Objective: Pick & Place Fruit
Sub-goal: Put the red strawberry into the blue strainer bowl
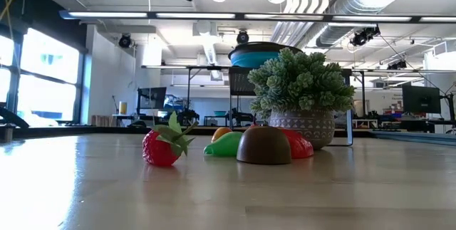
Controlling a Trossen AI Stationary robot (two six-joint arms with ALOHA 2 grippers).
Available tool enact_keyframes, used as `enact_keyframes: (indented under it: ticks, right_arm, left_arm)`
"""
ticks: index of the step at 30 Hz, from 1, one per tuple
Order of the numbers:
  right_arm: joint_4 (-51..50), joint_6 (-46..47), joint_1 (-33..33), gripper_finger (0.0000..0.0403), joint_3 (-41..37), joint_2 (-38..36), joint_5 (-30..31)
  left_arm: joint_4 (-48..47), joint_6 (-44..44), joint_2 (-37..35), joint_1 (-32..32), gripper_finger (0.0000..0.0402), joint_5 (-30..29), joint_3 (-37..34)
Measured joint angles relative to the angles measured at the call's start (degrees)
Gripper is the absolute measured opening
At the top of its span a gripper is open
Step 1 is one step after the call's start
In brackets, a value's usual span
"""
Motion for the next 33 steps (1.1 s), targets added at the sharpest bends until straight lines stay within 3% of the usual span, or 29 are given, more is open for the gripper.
enact_keyframes:
  ticks: [5,14,18,27,33]
  right_arm:
    - [5.64,-0.56,-3.0,0.0003,0.04,1.11,0.24]
    - [12.63,2.63,-9.47,0.0005,0.04,6.22,0.23]
    - [12.87,5.18,-11.2,0.004,0.04,7.99,-0.07]
    - [12.45,5.56,-13.28,0.019,0.04,9.26,-3.66]
    - [12.5,6.23,-16.37,0.0217,0.04,9.25,-6.33]
  left_arm:
    - [5.18,1.61,-0.32,7.19,0.0139,11.66,-0.02]
    - [5.97,7.06,-0.57,15.76,0.0139,28.34,0.0]
    - [5.99,8.6,-0.57,18.28,0.0139,32.97,0.0]
    - [6.02,10.03,-0.57,22.88,0.0139,35.68,0.02]
    - [6.02,9.9,-0.57,23.91,0.0139,35.79,0.02]
